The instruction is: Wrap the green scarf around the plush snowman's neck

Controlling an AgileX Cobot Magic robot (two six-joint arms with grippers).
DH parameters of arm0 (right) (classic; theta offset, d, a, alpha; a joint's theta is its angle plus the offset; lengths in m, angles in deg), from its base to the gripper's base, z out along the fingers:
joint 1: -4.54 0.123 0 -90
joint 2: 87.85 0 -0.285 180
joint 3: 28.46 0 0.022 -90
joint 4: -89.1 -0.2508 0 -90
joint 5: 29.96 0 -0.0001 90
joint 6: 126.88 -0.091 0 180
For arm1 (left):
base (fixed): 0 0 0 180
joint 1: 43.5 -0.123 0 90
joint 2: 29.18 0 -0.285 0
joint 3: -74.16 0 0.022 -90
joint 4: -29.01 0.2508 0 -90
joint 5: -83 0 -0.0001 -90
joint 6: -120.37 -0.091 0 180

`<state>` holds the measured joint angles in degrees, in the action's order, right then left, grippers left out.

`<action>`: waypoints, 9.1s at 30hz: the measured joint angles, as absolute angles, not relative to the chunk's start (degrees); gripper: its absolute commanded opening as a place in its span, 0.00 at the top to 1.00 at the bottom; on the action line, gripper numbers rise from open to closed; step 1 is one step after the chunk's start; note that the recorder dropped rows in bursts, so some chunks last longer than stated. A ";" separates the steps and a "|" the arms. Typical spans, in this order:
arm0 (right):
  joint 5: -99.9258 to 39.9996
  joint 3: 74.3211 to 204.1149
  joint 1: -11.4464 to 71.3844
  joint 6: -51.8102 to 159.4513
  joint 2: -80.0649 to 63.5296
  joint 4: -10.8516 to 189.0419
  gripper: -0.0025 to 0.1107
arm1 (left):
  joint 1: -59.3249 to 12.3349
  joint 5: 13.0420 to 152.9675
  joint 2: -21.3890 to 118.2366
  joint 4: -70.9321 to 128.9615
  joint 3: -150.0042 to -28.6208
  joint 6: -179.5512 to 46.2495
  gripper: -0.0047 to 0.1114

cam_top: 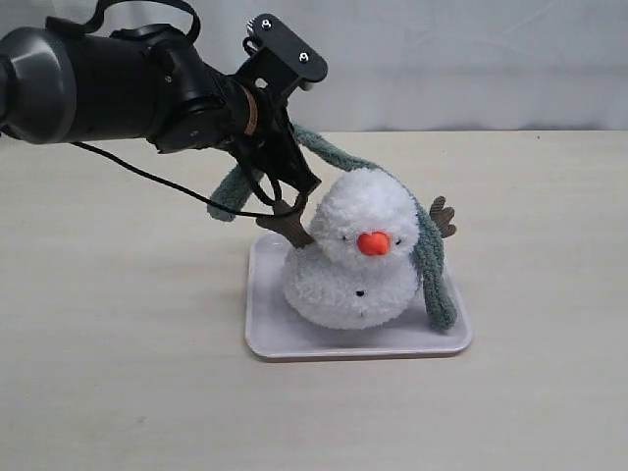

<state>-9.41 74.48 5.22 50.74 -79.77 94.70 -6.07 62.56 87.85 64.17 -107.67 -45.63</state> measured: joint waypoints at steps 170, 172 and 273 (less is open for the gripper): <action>-9.41 74.48 5.22 50.74 -79.77 94.70 0.94 | -15.93 112.63 84.97 -48.41 -84.81 -133.05 0.96; -9.41 74.48 5.22 50.74 -79.77 94.70 0.94 | -18.57 111.47 84.97 -61.24 -88.50 -148.55 0.96; -9.41 74.48 5.22 50.74 -79.77 94.70 0.94 | -24.80 46.18 93.24 -4.31 -102.26 -101.83 0.96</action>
